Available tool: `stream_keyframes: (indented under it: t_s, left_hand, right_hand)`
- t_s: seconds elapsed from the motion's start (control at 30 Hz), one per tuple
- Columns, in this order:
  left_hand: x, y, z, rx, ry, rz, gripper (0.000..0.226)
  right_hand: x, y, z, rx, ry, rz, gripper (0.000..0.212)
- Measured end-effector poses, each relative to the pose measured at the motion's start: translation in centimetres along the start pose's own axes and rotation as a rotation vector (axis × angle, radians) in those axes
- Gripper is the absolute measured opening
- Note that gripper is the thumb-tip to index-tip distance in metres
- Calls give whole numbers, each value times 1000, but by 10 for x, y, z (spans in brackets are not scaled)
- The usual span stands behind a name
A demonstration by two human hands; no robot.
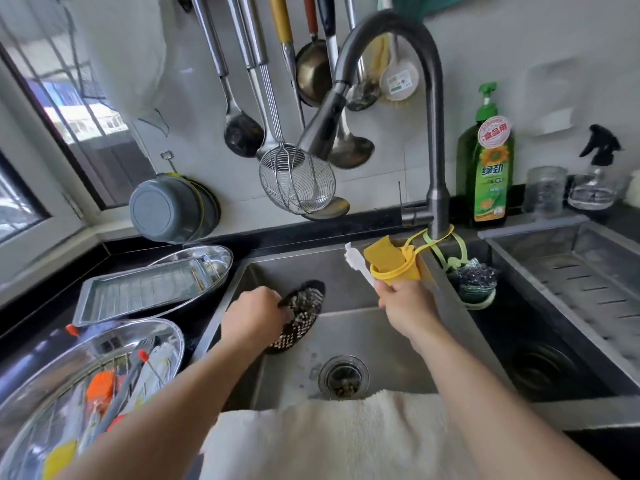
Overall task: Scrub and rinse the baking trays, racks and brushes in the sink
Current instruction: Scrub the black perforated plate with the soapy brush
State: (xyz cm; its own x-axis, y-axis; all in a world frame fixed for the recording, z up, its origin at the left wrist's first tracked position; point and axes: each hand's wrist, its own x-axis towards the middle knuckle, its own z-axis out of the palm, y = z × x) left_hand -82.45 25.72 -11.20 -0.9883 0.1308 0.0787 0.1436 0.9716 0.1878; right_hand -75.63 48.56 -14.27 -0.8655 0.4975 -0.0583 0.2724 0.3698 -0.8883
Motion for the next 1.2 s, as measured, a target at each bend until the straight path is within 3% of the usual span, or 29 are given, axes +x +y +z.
stream_keyframes:
  t_s: [0.2, 0.33, 0.47, 0.6, 0.7, 0.83, 1.0, 1.13, 1.2]
  left_hand:
    - [5, -10, 15, -1397, -163, -337, 18]
    - [7, -13, 37, -1723, -180, -361, 24]
    - [5, -24, 45, -1790, -239, -347, 20]
    - [1, -14, 42, -1787, -338, -224, 42]
    - [3, -8, 44, -1745, -413, -142, 45]
    - [-1, -2, 48, -1640, -385, -85, 32]
    - [-1, -1, 48, -1564, -324, -39, 39]
    - [0, -4, 49, -1503, -322, -31, 27]
    - [0, -4, 48, -1507, -322, -25, 32]
  right_hand:
    - [-17, -45, -17, -32, 38, -160, 44]
    - [-16, -80, -9, -219, -123, -245, 46]
    - [-15, -49, 26, -214, -107, -211, 49]
    - [-12, -31, 36, -362, -53, -242, 58]
    - [-8, -31, 34, -408, -10, -262, 60]
    - [-17, -35, 48, -455, -40, -340, 59]
    - [-7, -36, 36, -477, -2, -244, 56]
    - [-23, -38, 48, -501, -179, -329, 52]
    - [-15, -40, 43, -517, -108, -292, 53]
